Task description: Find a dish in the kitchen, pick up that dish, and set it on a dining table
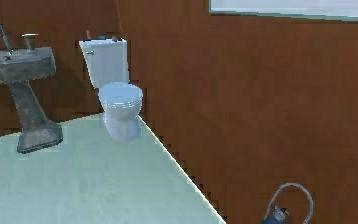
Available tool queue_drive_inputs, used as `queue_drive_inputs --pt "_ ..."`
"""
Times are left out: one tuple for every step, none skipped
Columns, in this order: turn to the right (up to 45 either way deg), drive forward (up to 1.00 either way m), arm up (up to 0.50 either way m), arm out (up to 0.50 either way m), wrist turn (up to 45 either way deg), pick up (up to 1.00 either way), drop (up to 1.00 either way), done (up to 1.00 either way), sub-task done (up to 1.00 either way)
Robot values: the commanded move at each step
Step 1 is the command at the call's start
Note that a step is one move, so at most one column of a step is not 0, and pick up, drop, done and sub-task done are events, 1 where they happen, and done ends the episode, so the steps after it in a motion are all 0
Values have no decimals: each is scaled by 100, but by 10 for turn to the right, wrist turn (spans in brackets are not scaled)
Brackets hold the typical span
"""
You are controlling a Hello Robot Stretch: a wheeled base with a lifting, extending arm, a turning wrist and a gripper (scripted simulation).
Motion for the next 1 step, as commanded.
queue_drive_inputs --pt "450 0 0 0 0 0 0 0 0"
